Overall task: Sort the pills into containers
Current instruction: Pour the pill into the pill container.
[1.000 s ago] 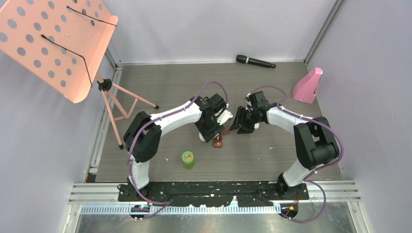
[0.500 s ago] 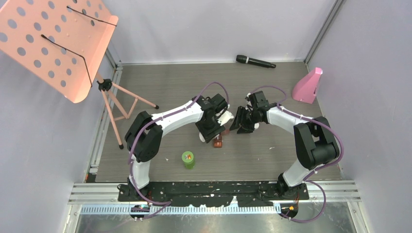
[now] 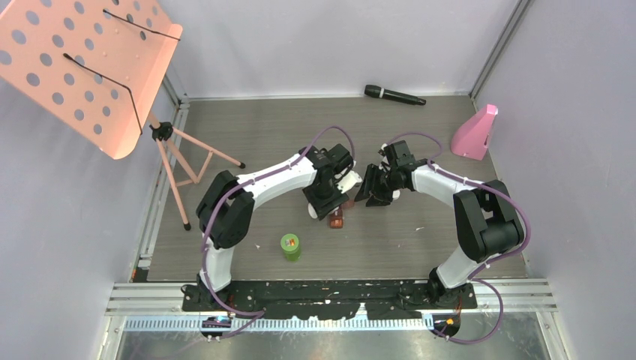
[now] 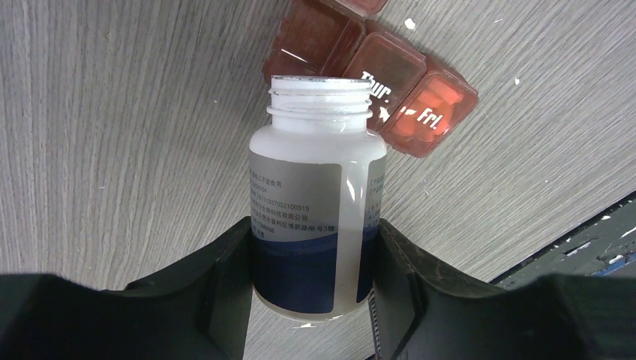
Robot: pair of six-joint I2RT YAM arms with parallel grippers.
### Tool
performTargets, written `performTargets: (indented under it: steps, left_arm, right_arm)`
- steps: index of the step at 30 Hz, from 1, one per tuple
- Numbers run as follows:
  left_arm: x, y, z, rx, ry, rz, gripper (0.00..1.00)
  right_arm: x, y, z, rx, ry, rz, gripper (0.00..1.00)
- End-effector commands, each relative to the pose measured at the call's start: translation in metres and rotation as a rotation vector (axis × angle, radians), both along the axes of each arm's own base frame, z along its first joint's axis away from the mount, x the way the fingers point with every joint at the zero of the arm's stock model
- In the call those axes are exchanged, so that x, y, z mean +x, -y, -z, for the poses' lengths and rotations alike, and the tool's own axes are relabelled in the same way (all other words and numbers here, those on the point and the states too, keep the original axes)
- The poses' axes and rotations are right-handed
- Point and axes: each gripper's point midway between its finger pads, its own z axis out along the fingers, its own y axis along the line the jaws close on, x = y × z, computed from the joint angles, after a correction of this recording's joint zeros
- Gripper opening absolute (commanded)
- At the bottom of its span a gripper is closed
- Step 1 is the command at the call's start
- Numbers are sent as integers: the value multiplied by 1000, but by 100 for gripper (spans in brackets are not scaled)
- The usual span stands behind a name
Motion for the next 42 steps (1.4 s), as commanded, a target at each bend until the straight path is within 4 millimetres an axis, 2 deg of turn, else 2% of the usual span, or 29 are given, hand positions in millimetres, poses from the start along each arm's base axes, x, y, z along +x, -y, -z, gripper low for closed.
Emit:
performTargets:
  steps: [1, 42]
  left_arm:
    - [3, 7, -11, -14, 11, -11, 0]
    - [1, 11, -8, 37, -31, -53, 0]
  right_arm:
    - [5, -2, -4, 19, 18, 5, 52]
    - [2, -1, 0, 15, 10, 1, 51]
